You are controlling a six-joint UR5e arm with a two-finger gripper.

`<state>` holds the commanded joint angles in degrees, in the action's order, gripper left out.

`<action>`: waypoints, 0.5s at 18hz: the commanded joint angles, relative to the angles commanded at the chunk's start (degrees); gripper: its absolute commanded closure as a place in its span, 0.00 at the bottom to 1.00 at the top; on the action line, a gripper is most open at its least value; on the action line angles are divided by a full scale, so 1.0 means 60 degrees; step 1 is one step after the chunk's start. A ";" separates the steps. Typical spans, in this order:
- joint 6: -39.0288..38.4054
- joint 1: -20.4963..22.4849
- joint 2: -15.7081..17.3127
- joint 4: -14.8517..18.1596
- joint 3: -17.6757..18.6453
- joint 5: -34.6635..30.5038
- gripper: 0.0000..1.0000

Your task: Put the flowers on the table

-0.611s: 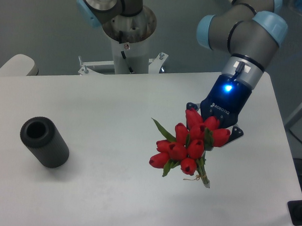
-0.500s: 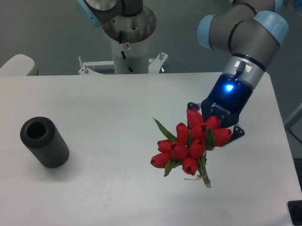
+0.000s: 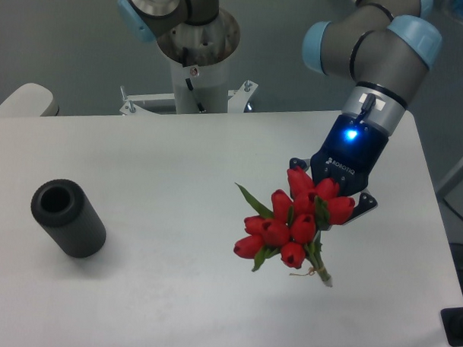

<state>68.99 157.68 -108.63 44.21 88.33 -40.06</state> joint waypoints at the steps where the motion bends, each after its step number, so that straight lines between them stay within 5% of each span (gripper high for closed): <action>1: 0.0146 -0.0044 0.0000 0.0000 0.0000 -0.0395 0.72; 9: 0.1962 -0.0790 0.0249 0.0015 0.0526 -0.4335 0.72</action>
<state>80.76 152.94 -107.14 44.30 91.49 -66.07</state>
